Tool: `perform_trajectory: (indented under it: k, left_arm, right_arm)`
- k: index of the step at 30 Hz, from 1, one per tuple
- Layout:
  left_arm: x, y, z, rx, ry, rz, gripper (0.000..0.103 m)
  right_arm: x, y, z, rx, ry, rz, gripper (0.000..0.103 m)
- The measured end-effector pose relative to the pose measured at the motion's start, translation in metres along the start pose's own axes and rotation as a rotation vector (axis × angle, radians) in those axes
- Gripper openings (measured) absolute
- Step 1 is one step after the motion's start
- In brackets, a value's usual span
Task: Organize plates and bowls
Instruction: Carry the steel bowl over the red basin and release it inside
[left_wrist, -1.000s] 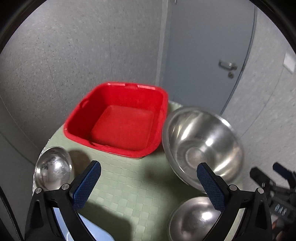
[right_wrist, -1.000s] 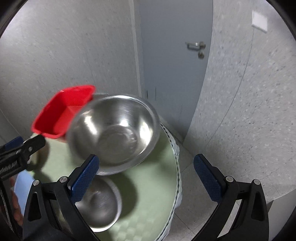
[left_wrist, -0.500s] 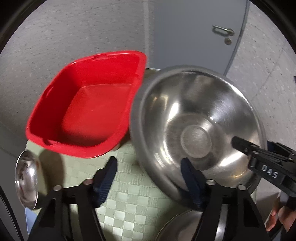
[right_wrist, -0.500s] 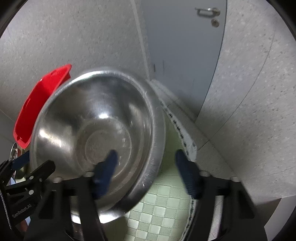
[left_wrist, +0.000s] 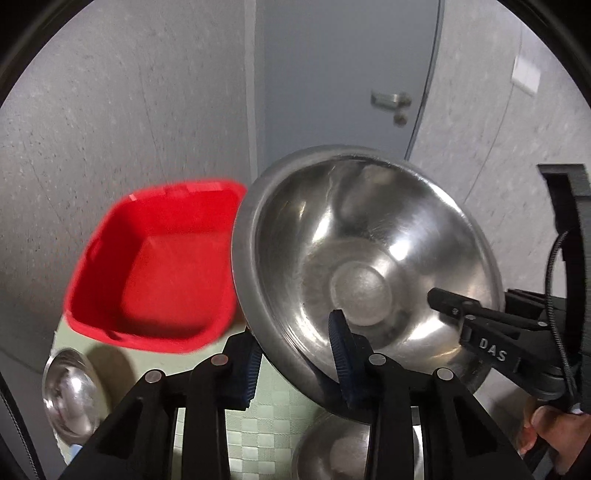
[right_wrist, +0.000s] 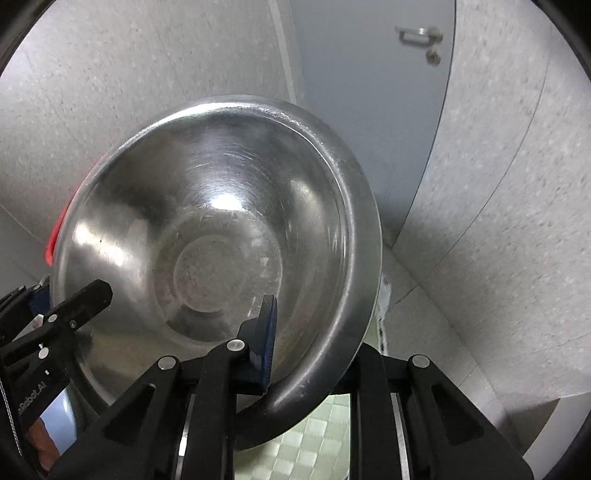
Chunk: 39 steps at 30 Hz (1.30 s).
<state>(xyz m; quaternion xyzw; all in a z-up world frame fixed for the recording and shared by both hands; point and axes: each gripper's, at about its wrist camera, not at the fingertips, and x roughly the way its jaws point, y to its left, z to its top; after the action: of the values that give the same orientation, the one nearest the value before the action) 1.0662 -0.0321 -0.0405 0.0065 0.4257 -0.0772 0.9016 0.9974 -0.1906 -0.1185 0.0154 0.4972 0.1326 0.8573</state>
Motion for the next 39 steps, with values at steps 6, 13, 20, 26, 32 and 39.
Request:
perform_trajectory:
  k: [6,13,20,26,32,39]
  left_arm:
    - [-0.039,0.052,0.011,-0.073,-0.095,0.043,0.031]
    - [-0.030,0.130,0.006,-0.184,-0.070,0.123,0.031]
    - [0.013,0.187,-0.015,-0.255,0.020,0.159,0.031]
    - [0.074,0.194,-0.002,-0.278,0.077,0.156,0.031]
    - [0.104,0.214,0.019,-0.278,0.120,0.141,0.032]
    - [0.115,0.217,0.030,-0.304,0.163,0.124,0.038]
  right_arm:
    - [-0.028,0.060,0.036,-0.099,-0.075,0.010,0.018]
    - [0.002,0.138,0.074,-0.197,-0.049,0.072,0.018]
    - [0.055,0.185,0.086,-0.268,0.035,0.083,0.018]
    - [0.089,0.191,0.083,-0.298,0.096,0.068,0.018]
    - [0.101,0.204,0.077,-0.304,0.125,0.043,0.021]
    - [0.112,0.215,0.075,-0.307,0.142,0.062,0.040]
